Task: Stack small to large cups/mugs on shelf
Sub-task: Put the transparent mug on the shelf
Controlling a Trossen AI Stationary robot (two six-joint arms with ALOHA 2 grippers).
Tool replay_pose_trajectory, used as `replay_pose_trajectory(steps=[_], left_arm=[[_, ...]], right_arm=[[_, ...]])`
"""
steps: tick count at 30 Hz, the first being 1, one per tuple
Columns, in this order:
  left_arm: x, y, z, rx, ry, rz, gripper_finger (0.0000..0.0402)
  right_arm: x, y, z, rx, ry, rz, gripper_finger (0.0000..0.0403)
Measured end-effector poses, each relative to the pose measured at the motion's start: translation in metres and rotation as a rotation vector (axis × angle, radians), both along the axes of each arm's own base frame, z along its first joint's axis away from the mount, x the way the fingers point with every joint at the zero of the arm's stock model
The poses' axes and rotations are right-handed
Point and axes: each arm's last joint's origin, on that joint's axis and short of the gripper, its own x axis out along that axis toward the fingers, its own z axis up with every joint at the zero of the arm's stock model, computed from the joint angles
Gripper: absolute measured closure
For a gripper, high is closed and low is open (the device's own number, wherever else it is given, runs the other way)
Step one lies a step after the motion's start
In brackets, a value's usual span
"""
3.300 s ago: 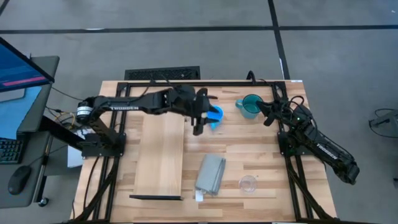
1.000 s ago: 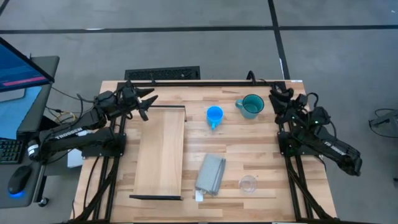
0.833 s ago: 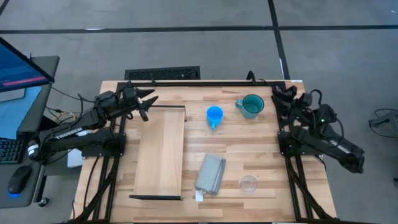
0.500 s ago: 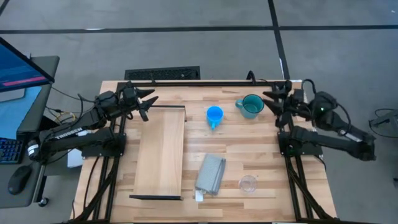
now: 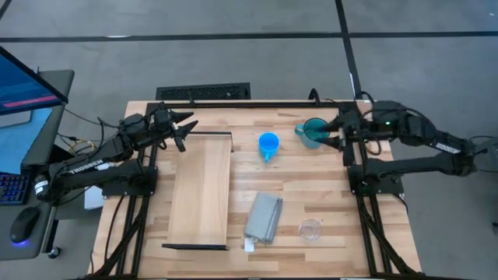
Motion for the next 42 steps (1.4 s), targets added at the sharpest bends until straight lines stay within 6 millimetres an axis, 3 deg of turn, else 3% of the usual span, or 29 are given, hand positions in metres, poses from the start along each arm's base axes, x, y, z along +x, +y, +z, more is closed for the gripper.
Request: replay_pose_trajectory(steps=[14,31,42], left_arm=[[0.000,0.000,-0.005,-0.024,0.043,0.000,0.0233],[0.000,0.000,-0.005,-0.025,0.046,0.000,0.0233],[0.000,0.000,-0.005,-0.026,0.046,0.000,0.0233]], right_arm=[[0.038,0.017,-0.002,0.143,0.241,0.080,0.0232],[0.043,0.017,-0.020,0.129,0.434,0.058,0.0232],[0.059,0.057,-0.049,0.169,0.736,0.198,0.0232]])
